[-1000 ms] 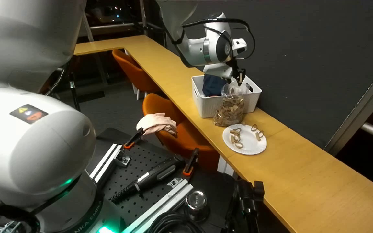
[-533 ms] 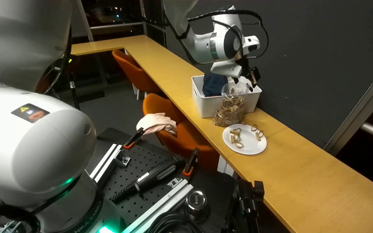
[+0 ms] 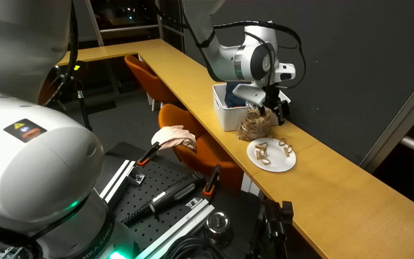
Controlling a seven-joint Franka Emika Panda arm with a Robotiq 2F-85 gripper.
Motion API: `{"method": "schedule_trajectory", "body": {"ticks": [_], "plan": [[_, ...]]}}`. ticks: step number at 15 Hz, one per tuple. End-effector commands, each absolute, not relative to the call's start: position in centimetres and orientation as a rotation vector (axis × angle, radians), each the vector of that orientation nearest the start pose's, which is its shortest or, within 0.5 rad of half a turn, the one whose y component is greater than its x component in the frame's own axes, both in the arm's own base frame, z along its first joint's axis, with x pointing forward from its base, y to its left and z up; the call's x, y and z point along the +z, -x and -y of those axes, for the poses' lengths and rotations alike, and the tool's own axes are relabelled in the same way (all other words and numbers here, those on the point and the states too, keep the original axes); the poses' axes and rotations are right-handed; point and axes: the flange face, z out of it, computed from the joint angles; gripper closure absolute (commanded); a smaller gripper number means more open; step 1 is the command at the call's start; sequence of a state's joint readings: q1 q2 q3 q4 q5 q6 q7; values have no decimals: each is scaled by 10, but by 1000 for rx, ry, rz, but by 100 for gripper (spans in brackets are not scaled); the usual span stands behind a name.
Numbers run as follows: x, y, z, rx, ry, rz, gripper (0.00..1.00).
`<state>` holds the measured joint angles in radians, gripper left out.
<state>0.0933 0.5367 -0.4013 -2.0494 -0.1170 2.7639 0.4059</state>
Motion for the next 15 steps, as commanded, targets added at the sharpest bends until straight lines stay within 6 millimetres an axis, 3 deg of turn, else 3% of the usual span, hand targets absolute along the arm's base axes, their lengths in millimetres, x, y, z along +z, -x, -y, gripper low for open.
{"method": "schedule_trajectory", "body": {"ticks": [1, 9, 15], "plan": [[174, -591, 186, -372, 3155, -982, 0], [75, -620, 178, -435, 3057, -910, 0], [19, -631, 201, -448, 3075, -926, 0]]}}
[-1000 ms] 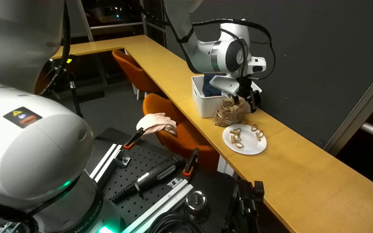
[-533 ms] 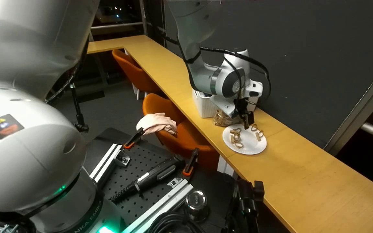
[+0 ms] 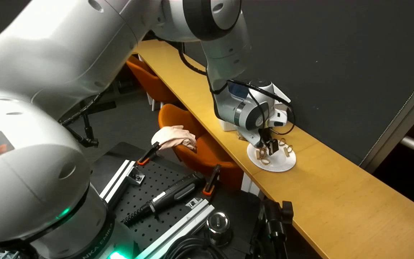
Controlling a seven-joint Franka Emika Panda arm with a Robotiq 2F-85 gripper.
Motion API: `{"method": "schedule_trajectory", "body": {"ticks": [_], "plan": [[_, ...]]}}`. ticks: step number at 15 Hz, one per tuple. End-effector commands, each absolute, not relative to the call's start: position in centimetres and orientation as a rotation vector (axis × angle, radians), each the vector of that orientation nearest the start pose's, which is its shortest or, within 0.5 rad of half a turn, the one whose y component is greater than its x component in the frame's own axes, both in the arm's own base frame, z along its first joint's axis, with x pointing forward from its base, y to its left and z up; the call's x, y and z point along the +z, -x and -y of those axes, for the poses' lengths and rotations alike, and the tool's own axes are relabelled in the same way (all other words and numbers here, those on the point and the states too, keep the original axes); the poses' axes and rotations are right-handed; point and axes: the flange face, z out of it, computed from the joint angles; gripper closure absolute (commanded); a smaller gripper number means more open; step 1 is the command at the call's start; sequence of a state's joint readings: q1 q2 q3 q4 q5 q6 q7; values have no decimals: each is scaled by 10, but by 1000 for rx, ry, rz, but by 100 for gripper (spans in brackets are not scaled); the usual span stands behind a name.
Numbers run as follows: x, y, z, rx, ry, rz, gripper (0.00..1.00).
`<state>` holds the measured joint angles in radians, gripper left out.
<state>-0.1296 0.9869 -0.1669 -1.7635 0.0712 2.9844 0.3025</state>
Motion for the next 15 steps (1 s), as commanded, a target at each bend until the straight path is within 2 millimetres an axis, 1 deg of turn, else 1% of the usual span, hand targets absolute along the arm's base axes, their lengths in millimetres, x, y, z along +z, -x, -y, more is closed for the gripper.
{"method": "schedule_trajectory", "body": {"ticks": [1, 4, 6, 8, 10, 12, 15], "plan": [[11, -633, 205, -444, 3073, -947, 0], [-5, -642, 212, -480, 3060, -965, 0], [-10, -650, 208, -496, 3049, -973, 0], [-11, -657, 200, -478, 3021, -1010, 0], [-13, -659, 196, -410, 2981, -1047, 0], [-10, -660, 192, -350, 2941, -1101, 0], [-8, -663, 195, -276, 2906, -1201, 0]]}}
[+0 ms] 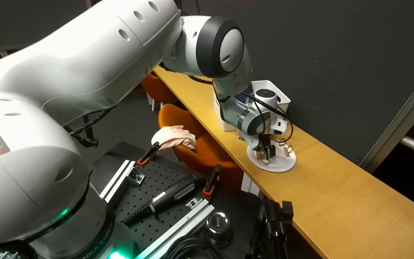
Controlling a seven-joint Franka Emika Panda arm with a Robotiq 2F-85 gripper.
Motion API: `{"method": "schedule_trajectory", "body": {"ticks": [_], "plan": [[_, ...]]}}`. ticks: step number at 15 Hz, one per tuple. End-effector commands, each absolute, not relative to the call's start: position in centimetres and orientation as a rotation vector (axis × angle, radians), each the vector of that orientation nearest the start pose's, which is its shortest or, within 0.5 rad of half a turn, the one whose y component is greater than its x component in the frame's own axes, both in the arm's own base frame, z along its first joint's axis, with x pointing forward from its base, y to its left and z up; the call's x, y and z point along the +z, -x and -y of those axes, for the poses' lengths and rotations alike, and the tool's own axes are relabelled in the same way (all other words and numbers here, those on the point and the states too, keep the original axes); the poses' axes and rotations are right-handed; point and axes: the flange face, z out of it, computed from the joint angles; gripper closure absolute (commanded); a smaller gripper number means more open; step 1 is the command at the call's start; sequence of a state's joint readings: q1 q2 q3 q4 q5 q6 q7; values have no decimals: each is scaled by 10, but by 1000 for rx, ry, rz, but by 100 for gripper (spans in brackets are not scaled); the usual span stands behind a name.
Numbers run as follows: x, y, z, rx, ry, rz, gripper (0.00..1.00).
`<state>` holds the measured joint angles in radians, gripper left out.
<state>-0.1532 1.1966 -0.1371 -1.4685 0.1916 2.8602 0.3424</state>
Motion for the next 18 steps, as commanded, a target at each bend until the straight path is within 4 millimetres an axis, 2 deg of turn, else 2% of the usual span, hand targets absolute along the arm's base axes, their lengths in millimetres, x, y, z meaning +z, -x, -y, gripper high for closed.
{"method": "schedule_trajectory", "body": {"ticks": [1, 6, 14, 15, 16, 18], "plan": [[-8, -664, 197, -253, 2892, -1233, 0], [-10, -670, 205, -188, 2848, -1317, 0], [-26, -676, 204, -143, 2852, -1336, 0], [-28, -677, 204, -149, 2853, -1331, 25], [-30, -677, 203, -150, 2855, -1325, 26], [-29, -679, 202, -158, 2855, -1318, 42]]}}
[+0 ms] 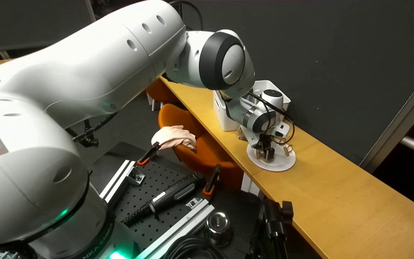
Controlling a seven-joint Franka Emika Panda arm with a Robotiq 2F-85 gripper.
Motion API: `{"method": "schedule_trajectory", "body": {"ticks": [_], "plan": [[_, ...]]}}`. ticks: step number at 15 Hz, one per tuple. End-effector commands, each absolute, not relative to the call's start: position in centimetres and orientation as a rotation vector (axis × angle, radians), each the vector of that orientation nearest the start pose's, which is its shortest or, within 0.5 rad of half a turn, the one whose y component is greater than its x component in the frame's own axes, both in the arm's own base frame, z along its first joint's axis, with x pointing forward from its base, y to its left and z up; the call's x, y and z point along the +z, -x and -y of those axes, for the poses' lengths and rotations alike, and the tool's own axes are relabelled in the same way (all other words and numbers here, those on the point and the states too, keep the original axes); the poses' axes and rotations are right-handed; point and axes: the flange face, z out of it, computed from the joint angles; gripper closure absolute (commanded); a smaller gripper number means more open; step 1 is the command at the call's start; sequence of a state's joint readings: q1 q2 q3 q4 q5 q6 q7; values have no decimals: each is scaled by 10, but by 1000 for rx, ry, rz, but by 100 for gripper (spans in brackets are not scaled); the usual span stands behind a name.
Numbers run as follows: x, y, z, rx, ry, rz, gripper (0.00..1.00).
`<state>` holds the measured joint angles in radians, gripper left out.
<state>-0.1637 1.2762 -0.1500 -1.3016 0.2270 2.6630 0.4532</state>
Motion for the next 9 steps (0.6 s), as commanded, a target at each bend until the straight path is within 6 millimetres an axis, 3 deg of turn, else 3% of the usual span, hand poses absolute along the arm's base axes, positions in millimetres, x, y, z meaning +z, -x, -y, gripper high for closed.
{"method": "schedule_trajectory", "body": {"ticks": [1, 7, 9], "plan": [[-27, -680, 202, -163, 2855, -1316, 51], [-24, -683, 203, -170, 2853, -1315, 94], [-22, -683, 202, -160, 2851, -1311, 100]]}}
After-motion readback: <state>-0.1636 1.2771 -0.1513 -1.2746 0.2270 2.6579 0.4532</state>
